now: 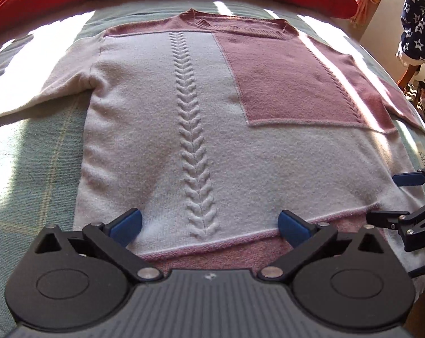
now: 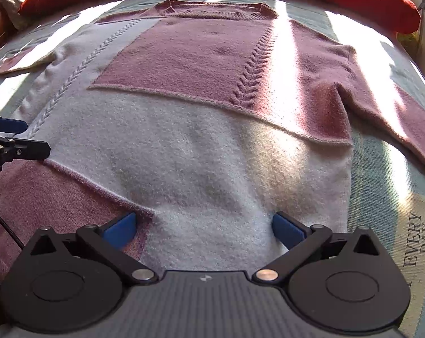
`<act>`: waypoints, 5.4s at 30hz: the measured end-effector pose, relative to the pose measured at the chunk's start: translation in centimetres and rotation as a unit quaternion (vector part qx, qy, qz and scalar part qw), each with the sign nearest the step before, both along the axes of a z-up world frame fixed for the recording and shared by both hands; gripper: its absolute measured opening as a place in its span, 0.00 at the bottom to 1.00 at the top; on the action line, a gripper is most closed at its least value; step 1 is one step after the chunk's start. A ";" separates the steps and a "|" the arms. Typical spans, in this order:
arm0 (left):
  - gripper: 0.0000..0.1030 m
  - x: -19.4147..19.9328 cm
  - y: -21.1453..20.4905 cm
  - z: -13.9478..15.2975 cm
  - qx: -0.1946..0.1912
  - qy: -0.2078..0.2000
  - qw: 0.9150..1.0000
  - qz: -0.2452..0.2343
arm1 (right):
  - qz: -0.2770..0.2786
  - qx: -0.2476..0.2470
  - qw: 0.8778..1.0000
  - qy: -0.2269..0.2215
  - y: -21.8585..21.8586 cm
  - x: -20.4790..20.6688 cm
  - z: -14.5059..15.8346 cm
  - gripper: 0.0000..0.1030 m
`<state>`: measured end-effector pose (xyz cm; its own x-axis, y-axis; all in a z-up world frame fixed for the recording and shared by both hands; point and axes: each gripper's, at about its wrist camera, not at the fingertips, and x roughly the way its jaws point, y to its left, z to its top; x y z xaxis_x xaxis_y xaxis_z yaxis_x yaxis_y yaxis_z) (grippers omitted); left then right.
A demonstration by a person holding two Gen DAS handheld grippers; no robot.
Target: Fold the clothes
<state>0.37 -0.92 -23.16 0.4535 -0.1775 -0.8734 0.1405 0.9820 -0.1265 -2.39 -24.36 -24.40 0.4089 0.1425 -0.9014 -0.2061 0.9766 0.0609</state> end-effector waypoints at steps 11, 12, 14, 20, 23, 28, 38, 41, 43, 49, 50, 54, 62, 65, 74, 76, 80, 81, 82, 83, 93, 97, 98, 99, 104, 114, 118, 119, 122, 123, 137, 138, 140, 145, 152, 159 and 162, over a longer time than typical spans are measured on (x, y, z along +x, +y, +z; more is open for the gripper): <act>0.99 5.7 -1.7 2.0 -0.001 -0.017 1.000 -0.006 | 0.002 -0.011 0.999 0.034 0.4 1.0 0.1 1.00; 0.99 6.3 -1.8 1.8 0.000 -0.015 1.000 -0.004 | 0.002 -0.011 0.999 0.034 0.4 1.0 0.1 1.00; 0.99 7.5 -2.0 1.4 0.004 -0.010 1.000 0.001 | 0.001 -0.012 0.999 0.034 0.3 1.0 0.1 1.00; 0.99 10.4 -2.1 0.2 0.012 0.009 1.000 0.023 | -0.002 -0.010 0.999 0.030 0.2 0.9 0.0 1.00; 0.99 9.5 -1.2 0.0 0.016 0.014 0.999 0.032 | -0.002 -0.009 0.999 0.031 0.1 0.9 0.0 1.00; 0.99 9.2 -1.0 1.3 0.009 0.010 0.999 0.036 | -0.002 -0.007 0.999 0.032 0.0 1.0 0.0 1.00; 0.99 15.7 -3.9 2.7 -0.001 -0.045 0.999 -0.002 | -0.007 0.006 1.000 0.027 -0.2 0.9 0.8 1.00; 0.99 18.1 -3.7 2.0 0.003 -0.047 0.999 -0.001 | -0.010 0.011 1.000 0.024 -0.3 0.8 1.1 1.00; 0.99 19.3 -3.0 1.4 0.008 -0.044 0.999 0.007 | -0.024 0.023 0.999 0.026 -0.4 1.0 1.6 1.00; 0.99 22.9 -0.7 -0.4 0.023 -0.036 0.999 0.029 | -0.062 0.051 0.996 0.025 0.0 2.6 3.0 1.00; 0.99 23.5 -0.3 -0.7 0.024 -0.034 0.999 0.034 | -0.067 0.054 0.996 0.028 0.2 3.0 3.0 1.00; 0.99 25.8 3.2 0.4 -0.003 -0.035 0.997 0.064 | -0.082 0.069 0.994 0.035 0.8 4.7 3.2 1.00; 0.99 25.9 7.4 0.3 -0.047 -0.002 0.998 0.037 | -0.090 0.091 0.992 0.024 2.3 7.4 4.7 1.00; 0.99 26.7 7.5 -0.4 -0.042 -0.002 0.999 0.031 | -0.098 0.094 0.990 0.027 2.7 8.4 4.6 1.00; 0.99 28.0 8.3 1.6 -0.052 -0.020 0.998 0.033 | -0.112 0.097 0.988 0.032 4.0 10.1 4.6 1.00; 0.99 27.3 8.8 2.0 -0.041 -0.008 0.998 0.037 | -0.111 0.099 0.988 0.031 4.3 10.4 4.9 1.00; 0.99 26.5 9.6 2.0 -0.015 0.018 0.999 0.041 | -0.114 0.109 0.987 0.028 4.8 11.0 5.1 1.00; 0.99 26.4 9.8 1.8 -0.016 0.023 0.999 0.042 | -0.117 0.114 0.986 0.029 4.9 11.1 5.1 1.00; 0.99 26.3 10.1 1.7 -0.017 0.027 0.999 0.044 | -0.120 0.117 0.985 0.032 5.0 11.3 4.9 1.00; 0.99 26.4 10.1 1.5 -0.014 0.029 0.998 0.046 | -0.123 0.120 0.985 0.034 5.1 11.4 4.7 1.00; 0.99 27.1 9.9 -0.2 0.002 0.039 0.999 0.033 | -0.136 0.105 0.983 0.071 6.5 12.1 1.5 1.00; 0.99 27.1 9.6 0.1 0.001 0.036 0.999 0.024 | -0.137 0.089 0.984 0.075 7.0 12.2 1.2 1.00; 0.99 27.1 9.7 0.2 -0.001 0.035 0.999 0.024 | -0.137 0.085 0.984 0.076 7.2 12.3 1.2 1.00; 0.99 27.1 9.8 0.4 -0.004 0.034 0.999 0.023 | -0.138 0.082 0.984 0.077 7.3 12.3 1.1 1.00; 0.99 26.8 10.6 1.9 -0.016 0.024 0.999 0.023 | -0.126 0.047 0.988 0.080 8.3 12.3 0.7 1.00; 0.99 22.6 15.7 3.0 -0.030 0.037 0.997 0.061 | -0.116 -0.006 0.990 0.082 9.8 12.4 0.3 1.00; 0.99 21.8 18.4 0.9 -0.026 0.051 0.994 0.098 | -0.116 -0.013 0.989 0.087 10.0 12.5 0.3 1.00; 0.99 21.8 18.8 0.7 -0.025 0.049 0.993 0.103 | -0.115 -0.013 0.989 0.091 10.0 12.6 0.4 1.00; 0.99 21.9 20.1 0.1 -0.021 0.042 0.992 0.119 | -0.114 -0.014 0.988 0.103 9.9 12.8 0.7 1.00; 0.99 21.9 20.6 0.3 -0.028 0.036 0.991 0.123 | -0.113 -0.014 0.988 0.108 9.9 12.9 0.9 1.00; 0.99 17.3 25.9 0.8 -0.016 0.008 0.983 0.183 | -0.102 0.003 0.986 0.128 11.2 15.0 3.3 1.00; 0.99 16.9 26.1 1.1 -0.016 0.006 0.982 0.186 | -0.097 0.003 0.987 0.126 11.5 15.2 3.5 1.00; 0.99 16.3 26.4 1.5 -0.034 0.000 0.981 0.190 | -0.091 0.006 0.988 0.125 11.9 15.4 3.8 1.00; 0.99 16.0 26.4 1.0 -0.032 -0.010 0.982 0.187 | -0.073 0.007 0.989 0.128 13.4 16.3 4.0 1.00; 0.99 15.8 26.9 0.8 -0.028 0.000 0.981 0.193 | -0.046 -0.005 0.991 0.126 15.2 17.0 4.4 1.00; 0.99 15.9 26.2 1.4 -0.045 -0.005 0.981 0.188 | -0.024 -0.013 0.992 0.126 16.8 17.4 4.5 1.00; 0.99 15.9 26.4 0.9 -0.046 0.001 0.980 0.193 | -0.015 -0.013 0.992 0.127 17.3 17.5 4.6 1.00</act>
